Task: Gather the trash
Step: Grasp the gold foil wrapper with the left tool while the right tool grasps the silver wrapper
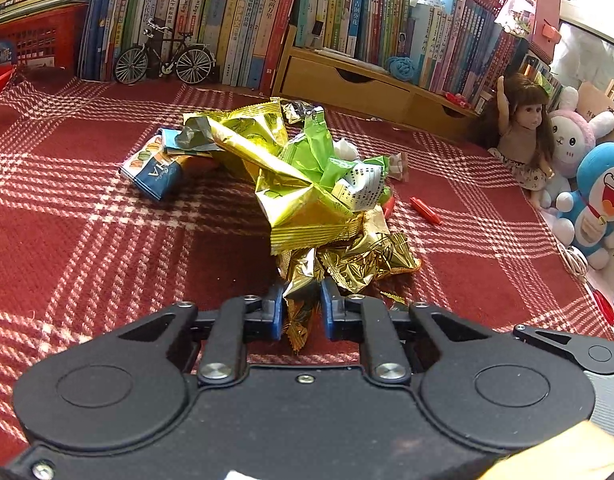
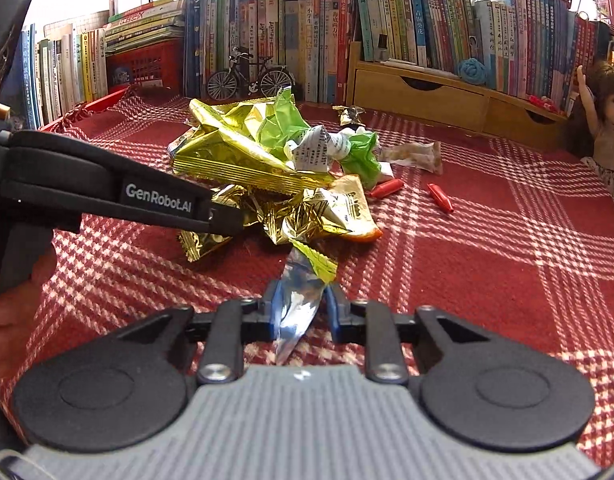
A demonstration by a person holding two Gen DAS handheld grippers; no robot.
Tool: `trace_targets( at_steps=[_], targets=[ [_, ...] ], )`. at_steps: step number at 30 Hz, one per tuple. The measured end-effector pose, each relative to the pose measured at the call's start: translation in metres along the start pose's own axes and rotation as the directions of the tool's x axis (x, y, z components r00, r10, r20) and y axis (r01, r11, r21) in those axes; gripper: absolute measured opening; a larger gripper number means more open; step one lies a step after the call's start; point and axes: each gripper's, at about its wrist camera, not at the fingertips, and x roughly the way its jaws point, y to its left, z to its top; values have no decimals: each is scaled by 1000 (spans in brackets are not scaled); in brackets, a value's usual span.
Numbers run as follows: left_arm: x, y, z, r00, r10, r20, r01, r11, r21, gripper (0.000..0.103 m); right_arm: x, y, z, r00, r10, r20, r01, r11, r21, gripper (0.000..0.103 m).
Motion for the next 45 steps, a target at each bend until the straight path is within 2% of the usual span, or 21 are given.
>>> trace_targets(
  at_steps=[23,35,45],
  targets=[
    [-102,4,-51,997,-59,47,58,998,19,17,-62,-9,-18,997,60,47,-62,996,61,24],
    [-149,1,-84,995,-91,46,89,995,49,17,-98,-3,-45,994,97,45,-100,992,74,24],
    [-182,-2,-116,995,-85,44,81,993,84,17,-132,5,-72,992,126,29,-128,989,72,25]
  ],
)
